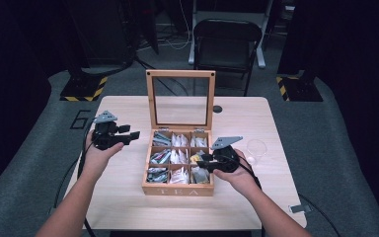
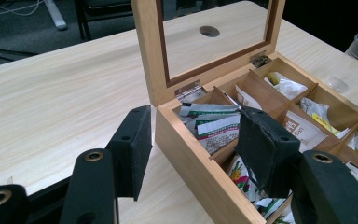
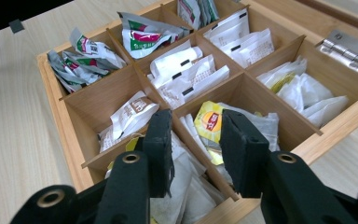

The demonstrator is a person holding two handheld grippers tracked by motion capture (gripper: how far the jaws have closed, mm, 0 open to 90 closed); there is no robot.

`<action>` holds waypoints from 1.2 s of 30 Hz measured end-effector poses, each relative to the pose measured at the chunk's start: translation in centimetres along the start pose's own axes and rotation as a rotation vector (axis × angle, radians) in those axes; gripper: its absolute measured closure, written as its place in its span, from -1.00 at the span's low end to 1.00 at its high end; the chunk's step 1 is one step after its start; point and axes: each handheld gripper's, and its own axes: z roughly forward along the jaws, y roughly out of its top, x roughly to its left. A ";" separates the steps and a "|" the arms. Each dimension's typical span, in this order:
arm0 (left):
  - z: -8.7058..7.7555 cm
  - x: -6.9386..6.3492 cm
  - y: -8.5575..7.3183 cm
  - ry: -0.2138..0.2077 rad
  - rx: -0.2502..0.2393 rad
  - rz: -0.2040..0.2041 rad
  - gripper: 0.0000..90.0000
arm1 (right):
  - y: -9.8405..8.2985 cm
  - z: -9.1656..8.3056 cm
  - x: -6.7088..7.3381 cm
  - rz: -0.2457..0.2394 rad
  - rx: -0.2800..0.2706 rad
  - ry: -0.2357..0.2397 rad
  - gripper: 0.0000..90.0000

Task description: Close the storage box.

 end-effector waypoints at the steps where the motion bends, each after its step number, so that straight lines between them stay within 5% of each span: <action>1: 0.0 0.0 0.0 -0.001 0.004 0.000 0.00 | -0.1 0.1 0.1 0.003 0.006 0.000 0.46; 11: 0.0 0.1 -0.1 -0.001 -0.002 -0.005 0.00 | -0.6 0.6 0.2 0.010 0.019 0.024 0.56; 23: -0.2 0.2 0.0 0.001 -0.004 -0.010 0.00 | -0.8 0.9 0.5 0.021 0.060 0.061 0.99; 36: 0.0 0.1 0.0 0.002 -0.004 -0.010 0.00 | -1.0 0.0 0.5 0.017 0.045 0.066 1.00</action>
